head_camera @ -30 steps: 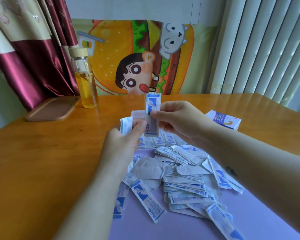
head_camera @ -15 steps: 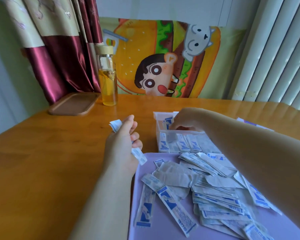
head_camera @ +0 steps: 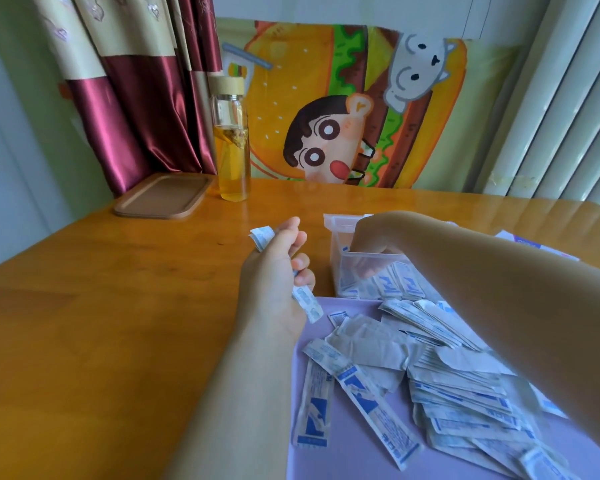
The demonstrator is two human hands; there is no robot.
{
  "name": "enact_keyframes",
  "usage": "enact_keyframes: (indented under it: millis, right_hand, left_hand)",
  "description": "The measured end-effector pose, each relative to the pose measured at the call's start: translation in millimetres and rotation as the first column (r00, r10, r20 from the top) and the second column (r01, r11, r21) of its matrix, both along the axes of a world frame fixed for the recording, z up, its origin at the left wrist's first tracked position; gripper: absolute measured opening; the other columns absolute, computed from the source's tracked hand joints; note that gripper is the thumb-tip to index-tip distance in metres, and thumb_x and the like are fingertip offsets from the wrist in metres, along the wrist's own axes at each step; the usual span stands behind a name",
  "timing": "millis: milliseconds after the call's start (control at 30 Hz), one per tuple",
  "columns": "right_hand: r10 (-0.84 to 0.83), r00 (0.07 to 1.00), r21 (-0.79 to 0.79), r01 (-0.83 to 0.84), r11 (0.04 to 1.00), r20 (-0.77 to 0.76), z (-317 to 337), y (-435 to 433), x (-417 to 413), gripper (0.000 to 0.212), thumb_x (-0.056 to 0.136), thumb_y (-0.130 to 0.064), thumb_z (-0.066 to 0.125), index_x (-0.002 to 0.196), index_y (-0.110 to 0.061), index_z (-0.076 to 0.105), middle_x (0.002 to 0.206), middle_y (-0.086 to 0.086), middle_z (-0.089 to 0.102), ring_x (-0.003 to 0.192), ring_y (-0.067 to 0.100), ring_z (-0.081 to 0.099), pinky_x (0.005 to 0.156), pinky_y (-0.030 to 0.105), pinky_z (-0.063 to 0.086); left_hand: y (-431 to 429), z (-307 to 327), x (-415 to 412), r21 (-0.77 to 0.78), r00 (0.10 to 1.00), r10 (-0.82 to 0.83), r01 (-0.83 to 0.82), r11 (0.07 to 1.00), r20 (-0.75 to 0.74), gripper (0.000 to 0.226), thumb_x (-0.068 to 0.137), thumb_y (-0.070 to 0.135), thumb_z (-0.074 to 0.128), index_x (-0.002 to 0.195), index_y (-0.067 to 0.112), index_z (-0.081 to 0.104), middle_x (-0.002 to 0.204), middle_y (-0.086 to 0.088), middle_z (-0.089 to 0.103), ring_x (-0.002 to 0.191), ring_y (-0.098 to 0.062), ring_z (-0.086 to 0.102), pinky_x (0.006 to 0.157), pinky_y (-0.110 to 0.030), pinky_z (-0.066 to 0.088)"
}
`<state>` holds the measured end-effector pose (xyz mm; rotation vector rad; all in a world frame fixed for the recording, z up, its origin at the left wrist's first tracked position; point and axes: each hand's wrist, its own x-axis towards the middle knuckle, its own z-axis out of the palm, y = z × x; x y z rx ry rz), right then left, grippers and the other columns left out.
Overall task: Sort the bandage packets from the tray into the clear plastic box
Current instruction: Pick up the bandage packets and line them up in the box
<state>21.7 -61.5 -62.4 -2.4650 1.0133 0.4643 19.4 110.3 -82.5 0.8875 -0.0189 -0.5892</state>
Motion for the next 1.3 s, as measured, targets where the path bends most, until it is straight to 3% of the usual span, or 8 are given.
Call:
enact_keyframes:
  millis: [233,367,467,600,700,800,967,1300]
  right_hand:
    - [0.007,1.0,0.01,-0.007,1.0,-0.008,2.5,0.3,-0.4,0.031,0.09,-0.014,0.062,0.118,-0.002,0.058,0.113,0.011,0.067,0.107,0.022,0.064,0.095,0.033,0.05]
    - [0.018,0.998,0.013,-0.019,1.0,0.06,9.1,-0.7,-4.1,0.022,0.091,-0.008,0.057,0.111,0.002,0.057,0.1,0.01,0.069,0.09,0.018,0.068,0.066,0.021,0.053]
    - [0.028,0.956,-0.061,-0.011,0.998,0.292,26.2,1.7,-15.9,0.022,0.093,-0.009,0.051,0.113,-0.003,0.06,0.101,0.006,0.07,0.062,0.008,0.06,0.05,0.014,0.044]
    - [0.422,0.631,-0.325,-0.27,0.906,0.651,48.7,24.8,-66.6,0.038,0.082,-0.014,0.067,0.119,-0.021,0.06,0.102,-0.004,0.067,0.08,0.01,0.063,0.072,0.019,0.047]
    - [0.598,0.634,-0.317,-0.51,0.8,0.49,46.6,52.6,-108.9,0.109,0.062,-0.041,0.082,0.146,-0.038,0.014,0.139,-0.011,0.041,0.121,0.005,0.043,0.096,0.018,0.04]
    - [0.692,0.664,-0.45,-0.545,0.707,0.284,27.7,63.3,-129.2,0.138,0.051,-0.059,0.081,0.139,-0.046,-0.025,0.151,-0.022,0.004,0.136,-0.003,0.003,0.103,0.012,0.014]
    - [0.671,0.686,-0.431,-0.535,0.727,0.28,4.3,64.9,-135.9,0.145,0.051,-0.06,0.082,0.136,-0.042,-0.034,0.149,-0.019,0.008,0.135,-0.001,0.006,0.103,0.01,0.011]
    - [0.633,0.653,-0.403,-0.492,0.772,0.415,9.2,56.8,-139.3,0.132,0.061,-0.05,0.081,0.139,-0.042,-0.026,0.134,-0.009,0.03,0.115,0.006,0.035,0.099,0.014,0.03]
  left_hand:
    - [0.5,-0.9,0.0,0.022,1.0,-0.007,0.007,1.0,0.015,0.014,0.089,0.025,0.062,0.076,0.02,0.06,0.066,0.007,0.056,0.036,-0.004,0.038,0.033,-0.012,0.028]
    - [-0.9,-2.1,-0.2,0.025,0.999,-0.03,0.03,0.999,0.014,0.013,0.089,0.023,0.061,0.077,0.02,0.06,0.068,0.007,0.057,0.036,-0.004,0.038,0.034,-0.013,0.028]
    - [0.0,-2.5,0.1,-0.023,0.997,-0.071,0.07,0.997,-0.031,0.012,0.093,0.017,0.054,0.084,0.019,0.061,0.071,0.005,0.057,0.035,-0.003,0.036,0.034,-0.012,0.027]
    - [0.0,-2.8,-2.7,-0.136,0.976,-0.178,0.16,0.978,-0.129,0.025,0.093,0.001,0.036,0.094,0.014,0.057,0.077,0.001,0.055,0.036,-0.002,0.032,0.035,-0.012,0.026]
    - [-5.0,-3.3,-12.2,-0.184,0.942,-0.293,0.262,0.947,-0.166,0.027,0.087,-0.004,0.032,0.1,0.013,0.049,0.075,-0.002,0.052,0.038,-0.006,0.032,0.035,-0.013,0.028]
    - [-11.1,-2.7,-30.1,-0.166,0.899,-0.409,0.384,0.908,-0.157,0.025,0.085,-0.004,0.033,0.094,0.012,0.05,0.065,-0.001,0.05,0.04,-0.007,0.03,0.036,-0.014,0.028]
    - [-14.8,0.4,-49.8,-0.037,0.866,-0.49,0.489,0.872,-0.098,0.032,0.086,-0.002,0.035,0.06,0.011,0.048,0.047,0.002,0.034,0.04,-0.006,0.028,0.043,-0.014,0.025]
    - [-16.3,-1.5,-53.0,0.029,0.832,-0.554,0.554,0.832,0.017,0.023,0.086,-0.004,0.036,0.077,0.01,0.052,0.047,0.002,0.049,0.047,-0.008,0.034,0.043,-0.016,0.036]
